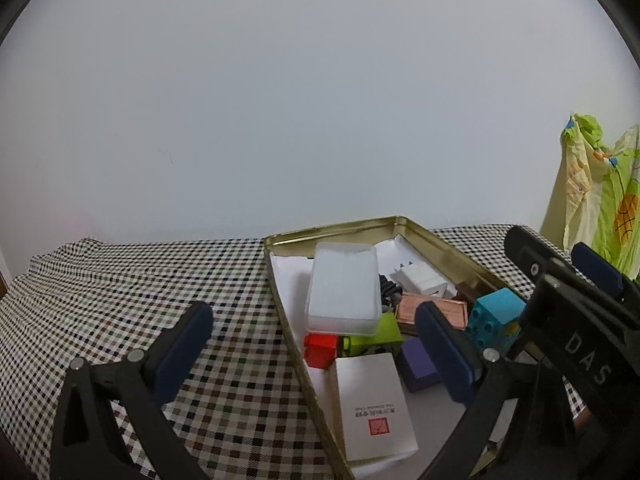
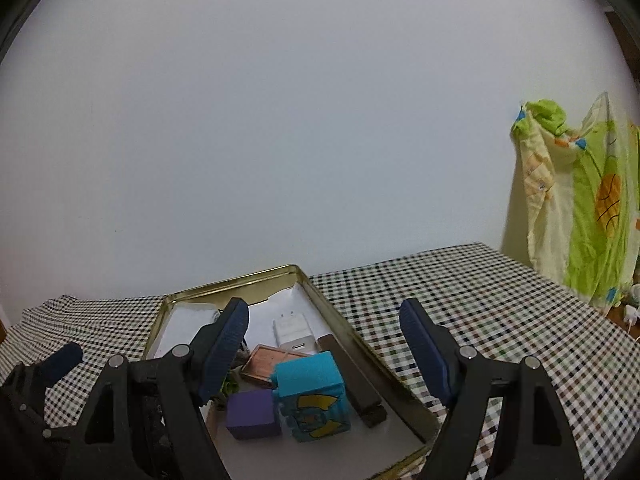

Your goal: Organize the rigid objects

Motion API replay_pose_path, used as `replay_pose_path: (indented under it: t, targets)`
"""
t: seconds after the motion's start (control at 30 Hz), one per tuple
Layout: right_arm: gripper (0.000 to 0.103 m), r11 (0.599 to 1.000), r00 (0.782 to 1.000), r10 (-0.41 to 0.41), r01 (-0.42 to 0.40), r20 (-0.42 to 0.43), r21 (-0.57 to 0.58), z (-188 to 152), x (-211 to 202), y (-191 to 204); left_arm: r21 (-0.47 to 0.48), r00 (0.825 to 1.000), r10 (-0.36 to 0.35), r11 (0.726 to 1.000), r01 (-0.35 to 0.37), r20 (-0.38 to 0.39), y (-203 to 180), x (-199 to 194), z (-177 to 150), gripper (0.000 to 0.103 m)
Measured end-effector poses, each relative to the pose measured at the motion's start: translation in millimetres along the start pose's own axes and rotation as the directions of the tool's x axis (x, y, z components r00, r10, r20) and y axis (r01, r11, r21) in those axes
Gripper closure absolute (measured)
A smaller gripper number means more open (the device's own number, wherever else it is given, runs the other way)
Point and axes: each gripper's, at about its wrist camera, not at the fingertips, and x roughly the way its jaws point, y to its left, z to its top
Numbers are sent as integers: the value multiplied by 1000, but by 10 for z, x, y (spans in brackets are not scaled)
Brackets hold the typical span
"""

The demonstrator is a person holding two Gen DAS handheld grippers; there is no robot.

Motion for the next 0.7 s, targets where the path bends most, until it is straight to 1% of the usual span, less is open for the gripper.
replay_pose_path:
  t: [0.2,0.27,0.37,0.43,0.7]
  targets:
    - [23,999,999,-23,25,48,-26,-26,-120,12,12,1000,1,1000,-1,19,-20,-81,-28,1]
    - [23,999,998,-23,25,56,-34,-33,-157,20,12,1000,1,1000,-1,30,-22,-109,-34,1]
    - [22,999,996,-14,18,89,-44,-66,-233,29,6,999,4,1000,-4,43,-9,-159,-50,1]
    - [17,999,995,-16,21,103,-47,-74,-282,36,1,999,5,1000,-5,48,3,-187,-61,1]
    - [16,998,994,-23,29,111,-51,-103,-447,26,11,997,10,1000,-11,78,7,-318,-124,1]
